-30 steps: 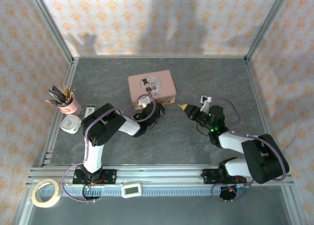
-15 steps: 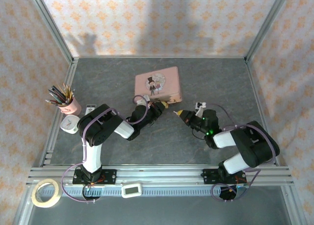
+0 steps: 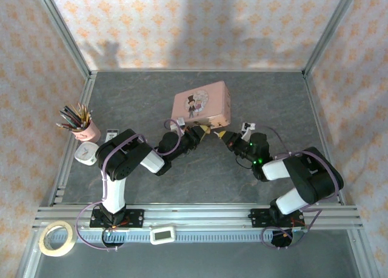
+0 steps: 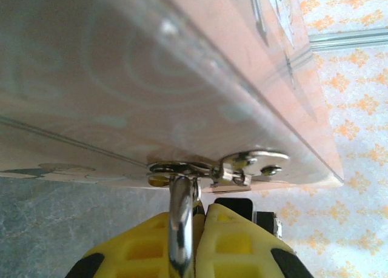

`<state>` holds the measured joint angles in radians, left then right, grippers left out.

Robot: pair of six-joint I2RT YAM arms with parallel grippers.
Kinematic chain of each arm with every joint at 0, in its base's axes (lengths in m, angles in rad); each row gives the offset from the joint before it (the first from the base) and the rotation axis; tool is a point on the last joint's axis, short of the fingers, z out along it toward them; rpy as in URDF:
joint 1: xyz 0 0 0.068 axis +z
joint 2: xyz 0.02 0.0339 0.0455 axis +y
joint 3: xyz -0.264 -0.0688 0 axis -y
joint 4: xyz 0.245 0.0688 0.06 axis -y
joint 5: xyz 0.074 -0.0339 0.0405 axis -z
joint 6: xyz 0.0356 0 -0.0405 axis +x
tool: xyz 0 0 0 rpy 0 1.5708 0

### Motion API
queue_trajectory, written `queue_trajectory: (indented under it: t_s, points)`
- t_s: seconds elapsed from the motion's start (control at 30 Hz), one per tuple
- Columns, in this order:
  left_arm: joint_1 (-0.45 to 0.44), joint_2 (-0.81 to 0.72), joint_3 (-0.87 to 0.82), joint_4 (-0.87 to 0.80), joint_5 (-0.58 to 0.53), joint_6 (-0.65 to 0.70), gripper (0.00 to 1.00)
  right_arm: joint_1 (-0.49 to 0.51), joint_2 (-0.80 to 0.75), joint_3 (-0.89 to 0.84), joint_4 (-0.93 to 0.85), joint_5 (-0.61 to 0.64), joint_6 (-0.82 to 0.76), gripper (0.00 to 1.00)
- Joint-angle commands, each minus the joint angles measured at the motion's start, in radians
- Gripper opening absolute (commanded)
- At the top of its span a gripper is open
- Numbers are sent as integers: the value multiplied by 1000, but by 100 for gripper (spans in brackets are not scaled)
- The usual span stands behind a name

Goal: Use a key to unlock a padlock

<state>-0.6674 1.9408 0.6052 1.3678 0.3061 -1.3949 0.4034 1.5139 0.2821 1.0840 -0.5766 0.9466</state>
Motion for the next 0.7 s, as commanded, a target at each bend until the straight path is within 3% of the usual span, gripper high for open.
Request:
queue_trajectory:
  t_s: [0.0,0.67]
  points:
    - [-2,-26,3,139,35,-40,0,5,5,30,44,25,0,0]
    - [-11,-46,29,88,38,-15,0,29,21,47,70,1,0,0]
